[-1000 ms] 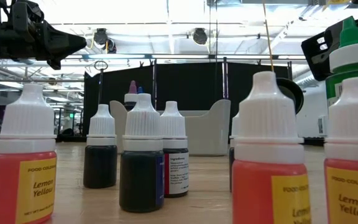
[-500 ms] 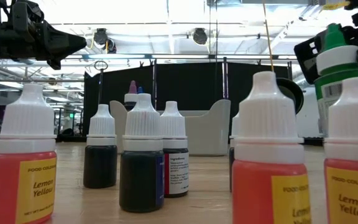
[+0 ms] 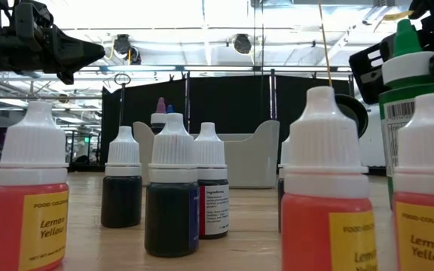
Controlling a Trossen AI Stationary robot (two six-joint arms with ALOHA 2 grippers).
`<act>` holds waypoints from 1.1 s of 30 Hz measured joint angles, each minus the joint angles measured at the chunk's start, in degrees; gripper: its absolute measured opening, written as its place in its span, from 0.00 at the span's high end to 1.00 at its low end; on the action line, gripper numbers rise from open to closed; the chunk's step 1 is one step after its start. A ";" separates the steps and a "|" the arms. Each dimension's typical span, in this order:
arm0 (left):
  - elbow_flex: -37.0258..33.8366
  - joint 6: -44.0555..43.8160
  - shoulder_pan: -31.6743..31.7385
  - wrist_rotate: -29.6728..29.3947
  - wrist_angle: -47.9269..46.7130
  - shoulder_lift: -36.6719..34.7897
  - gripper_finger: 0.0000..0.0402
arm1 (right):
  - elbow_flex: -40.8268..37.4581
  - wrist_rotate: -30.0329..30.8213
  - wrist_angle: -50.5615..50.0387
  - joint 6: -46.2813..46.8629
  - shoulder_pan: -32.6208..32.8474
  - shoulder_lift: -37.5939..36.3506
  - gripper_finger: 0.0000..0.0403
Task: Pick & Place food coloring
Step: Put the big green food coloring bottle into the gray bin
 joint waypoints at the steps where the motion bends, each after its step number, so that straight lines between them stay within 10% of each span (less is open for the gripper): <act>1: 0.00 0.00 0.00 0.00 -0.07 0.01 0.87 | 0.00 0.00 0.00 -0.28 0.00 0.00 0.72; 25: 0.00 0.00 0.00 -0.03 -1.98 0.01 0.87 | -0.08 4.78 5.29 -8.67 -6.67 -6.57 0.73; 33: 0.00 0.00 -0.01 -0.04 -2.40 0.00 0.87 | 10.95 4.57 -15.22 -6.63 -12.65 -8.38 0.73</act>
